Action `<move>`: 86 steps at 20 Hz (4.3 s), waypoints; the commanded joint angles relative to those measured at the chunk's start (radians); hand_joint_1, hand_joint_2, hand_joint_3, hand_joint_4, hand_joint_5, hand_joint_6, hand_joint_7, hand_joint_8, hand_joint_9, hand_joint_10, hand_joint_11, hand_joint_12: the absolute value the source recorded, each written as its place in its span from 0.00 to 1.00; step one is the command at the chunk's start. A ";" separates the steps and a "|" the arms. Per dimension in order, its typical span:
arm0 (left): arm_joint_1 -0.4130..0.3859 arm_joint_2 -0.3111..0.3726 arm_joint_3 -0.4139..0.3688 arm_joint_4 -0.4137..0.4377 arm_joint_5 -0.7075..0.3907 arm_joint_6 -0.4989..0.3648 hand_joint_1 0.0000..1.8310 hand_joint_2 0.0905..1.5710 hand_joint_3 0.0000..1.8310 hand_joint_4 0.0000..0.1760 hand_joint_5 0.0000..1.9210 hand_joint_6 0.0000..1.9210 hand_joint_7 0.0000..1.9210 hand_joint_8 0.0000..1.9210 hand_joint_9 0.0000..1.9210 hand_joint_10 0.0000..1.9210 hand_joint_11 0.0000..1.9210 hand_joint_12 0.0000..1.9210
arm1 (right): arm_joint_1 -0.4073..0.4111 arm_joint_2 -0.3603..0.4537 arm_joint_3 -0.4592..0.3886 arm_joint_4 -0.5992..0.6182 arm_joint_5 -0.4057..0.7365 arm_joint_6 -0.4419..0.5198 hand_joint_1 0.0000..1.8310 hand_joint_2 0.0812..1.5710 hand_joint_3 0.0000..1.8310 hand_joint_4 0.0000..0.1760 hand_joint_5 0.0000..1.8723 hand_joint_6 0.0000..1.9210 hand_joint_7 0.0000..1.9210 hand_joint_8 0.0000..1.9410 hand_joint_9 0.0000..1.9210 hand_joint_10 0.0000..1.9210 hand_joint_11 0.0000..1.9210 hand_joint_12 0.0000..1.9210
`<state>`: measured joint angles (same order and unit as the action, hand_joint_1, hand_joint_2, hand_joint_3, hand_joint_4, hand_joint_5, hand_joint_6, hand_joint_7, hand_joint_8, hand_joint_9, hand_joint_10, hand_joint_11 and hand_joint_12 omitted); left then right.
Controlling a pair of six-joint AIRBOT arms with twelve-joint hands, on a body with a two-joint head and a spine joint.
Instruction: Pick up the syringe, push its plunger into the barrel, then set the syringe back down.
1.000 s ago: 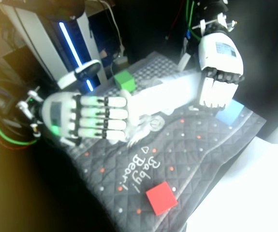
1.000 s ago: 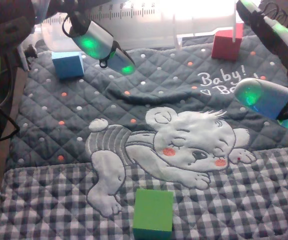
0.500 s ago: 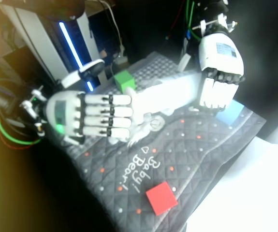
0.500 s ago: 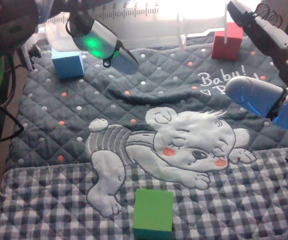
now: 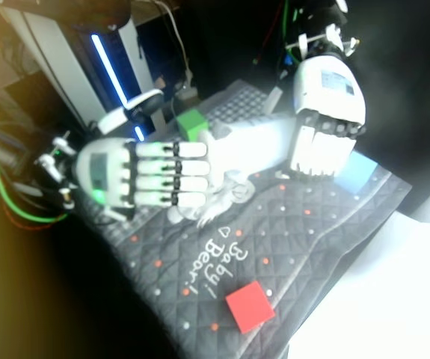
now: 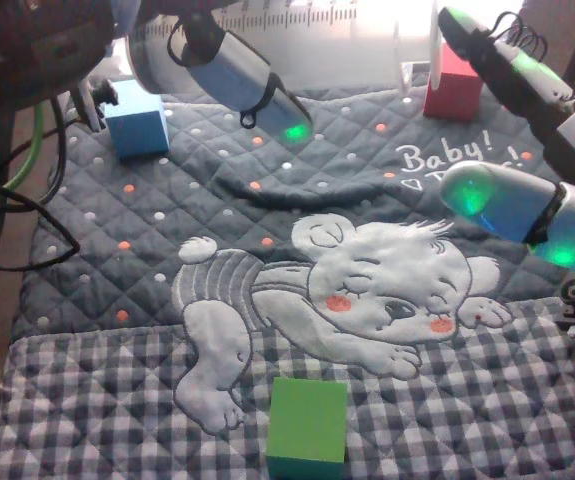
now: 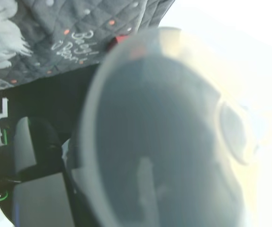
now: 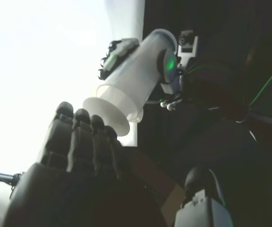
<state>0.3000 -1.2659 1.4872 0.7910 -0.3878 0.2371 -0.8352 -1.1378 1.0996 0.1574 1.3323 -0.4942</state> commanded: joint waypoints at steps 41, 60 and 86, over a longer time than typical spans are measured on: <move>0.019 0.021 -0.014 0.228 -0.008 -0.195 0.77 0.74 0.01 0.00 0.63 1.00 0.76 1.00 0.79 1.00 0.77 1.00 | 0.067 0.256 -0.028 -0.136 0.073 -0.058 0.01 0.59 0.00 0.00 0.01 0.00 0.00 0.00 0.00 0.00 0.00 0.00; 0.091 -0.048 0.035 0.405 0.012 -0.362 0.75 0.72 0.00 0.00 0.62 1.00 0.75 1.00 0.80 1.00 0.78 1.00 | 0.075 0.243 -0.029 -0.138 0.073 -0.058 0.00 0.61 0.00 0.00 0.02 0.00 0.00 0.00 0.00 0.00 0.01 0.01; 0.127 -0.057 0.037 0.460 -0.026 -0.447 0.47 0.80 0.00 0.99 0.34 0.77 0.38 0.00 0.37 0.01 0.09 0.56 | 0.083 0.238 -0.030 -0.136 0.074 -0.058 0.00 0.64 0.01 0.00 0.01 0.00 0.00 0.00 0.00 0.00 0.00 0.00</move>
<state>0.4343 -1.3186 1.5227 1.2873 -0.3668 -0.2024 -0.7654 -0.9035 1.0718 0.0032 1.2800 -0.5537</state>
